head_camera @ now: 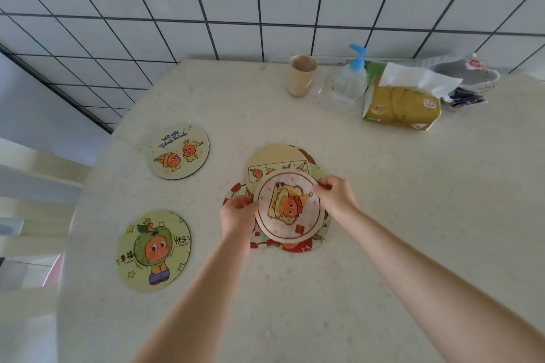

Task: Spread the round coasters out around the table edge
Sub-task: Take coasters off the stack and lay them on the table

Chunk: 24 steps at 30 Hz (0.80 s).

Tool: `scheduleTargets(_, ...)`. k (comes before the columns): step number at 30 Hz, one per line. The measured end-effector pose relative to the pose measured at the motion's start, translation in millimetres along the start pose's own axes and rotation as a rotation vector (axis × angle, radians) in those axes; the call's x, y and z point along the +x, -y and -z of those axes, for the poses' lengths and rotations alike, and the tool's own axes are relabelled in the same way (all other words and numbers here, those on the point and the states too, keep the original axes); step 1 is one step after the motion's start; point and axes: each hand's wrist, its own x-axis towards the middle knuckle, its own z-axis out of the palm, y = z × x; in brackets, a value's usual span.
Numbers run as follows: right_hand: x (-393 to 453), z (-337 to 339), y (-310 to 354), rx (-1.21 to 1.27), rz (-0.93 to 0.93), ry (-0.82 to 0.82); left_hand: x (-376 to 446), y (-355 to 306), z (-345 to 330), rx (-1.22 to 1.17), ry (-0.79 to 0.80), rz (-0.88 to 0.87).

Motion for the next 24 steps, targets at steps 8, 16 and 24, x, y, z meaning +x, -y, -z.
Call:
scheduleTargets(8, 44.5, -7.3, 38.4, -0.098, -0.024, 0.002, 29.5, -34.1, -20.7, 0.051, -0.101, -0.030)
scheduleTargets(16, 56.3, -10.1, 45.1, -0.099, -0.049, 0.038, 29.4, -36.7, -20.5, -0.042, -0.086, 0.028)
scheduleTargets(24, 21.4, -11.7, 49.5, -0.152, 0.126, -0.031, -1.9, -32.0, 7.1, -0.041, -0.073, -0.062)
